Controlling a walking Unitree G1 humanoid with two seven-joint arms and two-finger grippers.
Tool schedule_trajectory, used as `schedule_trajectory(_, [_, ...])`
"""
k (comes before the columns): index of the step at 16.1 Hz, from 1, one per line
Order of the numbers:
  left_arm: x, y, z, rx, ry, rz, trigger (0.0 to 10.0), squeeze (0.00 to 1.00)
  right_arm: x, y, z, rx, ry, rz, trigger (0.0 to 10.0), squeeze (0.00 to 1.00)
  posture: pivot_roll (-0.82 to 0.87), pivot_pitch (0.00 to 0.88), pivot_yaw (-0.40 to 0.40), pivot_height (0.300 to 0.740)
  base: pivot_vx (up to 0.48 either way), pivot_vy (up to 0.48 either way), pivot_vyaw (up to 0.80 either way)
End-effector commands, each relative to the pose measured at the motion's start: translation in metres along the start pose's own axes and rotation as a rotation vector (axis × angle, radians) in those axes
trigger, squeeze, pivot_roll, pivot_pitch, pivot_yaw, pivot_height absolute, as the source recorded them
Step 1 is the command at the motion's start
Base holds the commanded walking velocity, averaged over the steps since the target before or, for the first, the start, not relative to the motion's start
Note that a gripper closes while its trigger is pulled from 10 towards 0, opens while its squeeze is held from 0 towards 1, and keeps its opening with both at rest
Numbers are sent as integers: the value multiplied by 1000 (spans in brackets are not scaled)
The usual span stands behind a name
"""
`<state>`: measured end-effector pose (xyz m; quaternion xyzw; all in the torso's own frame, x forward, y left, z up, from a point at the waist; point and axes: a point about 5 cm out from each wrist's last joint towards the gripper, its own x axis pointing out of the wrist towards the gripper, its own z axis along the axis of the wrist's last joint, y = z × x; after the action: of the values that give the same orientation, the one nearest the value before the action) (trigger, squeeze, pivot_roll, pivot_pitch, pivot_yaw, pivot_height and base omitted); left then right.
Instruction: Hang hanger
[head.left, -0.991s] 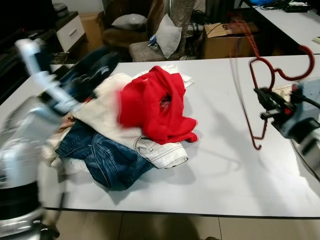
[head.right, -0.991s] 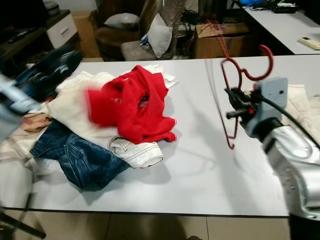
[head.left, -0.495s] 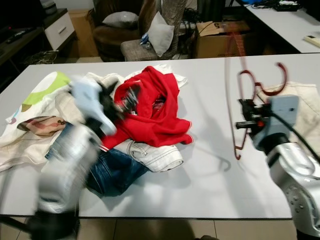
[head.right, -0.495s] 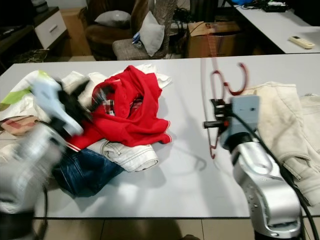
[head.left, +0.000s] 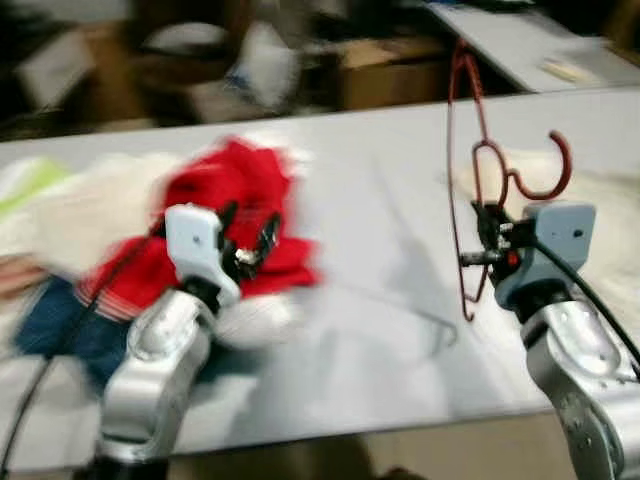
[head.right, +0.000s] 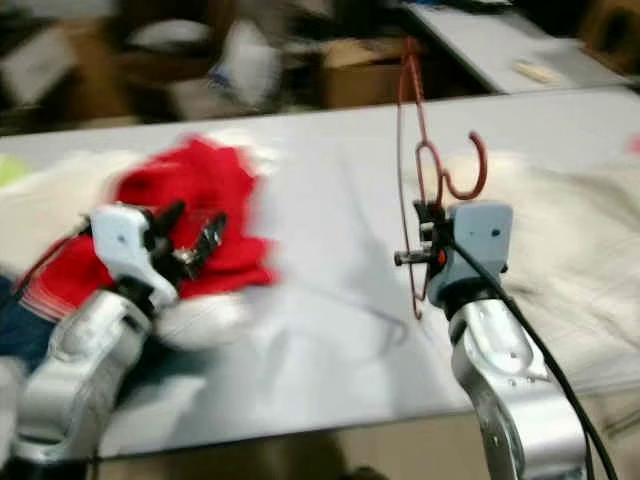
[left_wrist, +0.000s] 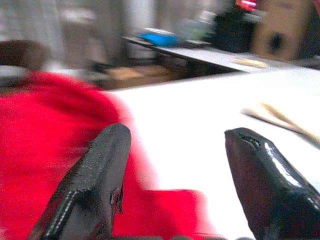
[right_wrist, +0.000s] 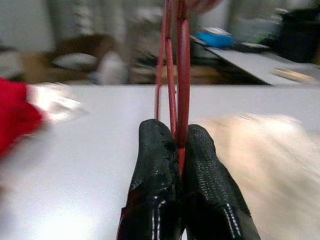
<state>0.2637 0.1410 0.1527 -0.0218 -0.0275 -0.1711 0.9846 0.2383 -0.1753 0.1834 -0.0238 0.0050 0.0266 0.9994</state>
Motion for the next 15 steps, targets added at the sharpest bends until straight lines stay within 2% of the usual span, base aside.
schedule_trajectory(1, [-2, 2, 1, 40, -7, 1, 10000, 0, -3, 4, 2, 30, -11, 10, 10000, 0, -139, 0, 66, 740, 0, -480, -488])
schedule_trajectory(4, [-5, 2, 0, 59, -10, 9, 10000, 0, -3, 12, 4, -10, -29, 66, 10000, 0, -125, 0, 55, 740, 0, -480, 0])
schedule_trajectory(6, [-5, 4, 2, 70, -15, 10, 10000, 0, -2, 16, 8, 0, -53, 82, 10000, 0, -123, 0, 57, 740, 0, -471, 0])
schedule_trajectory(10, [0, 0, 3, 95, -19, -18, 10000, 0, -2, 17, 14, -35, -71, 88, 10000, 0, -134, 0, 77, 740, 0, -426, 0])
schedule_trajectory(12, [3, 0, 2, 106, -13, -25, 10000, 0, -2, 13, 12, -53, -59, 75, 10000, 0, -140, 0, 88, 740, 0, 0, 0])
schedule_trajectory(15, [8, 3, -3, 87, 22, -16, 10000, 0, -3, 4, -3, -120, 34, 54, 10000, 0, -151, 0, 101, 740, 0, 0, 0])
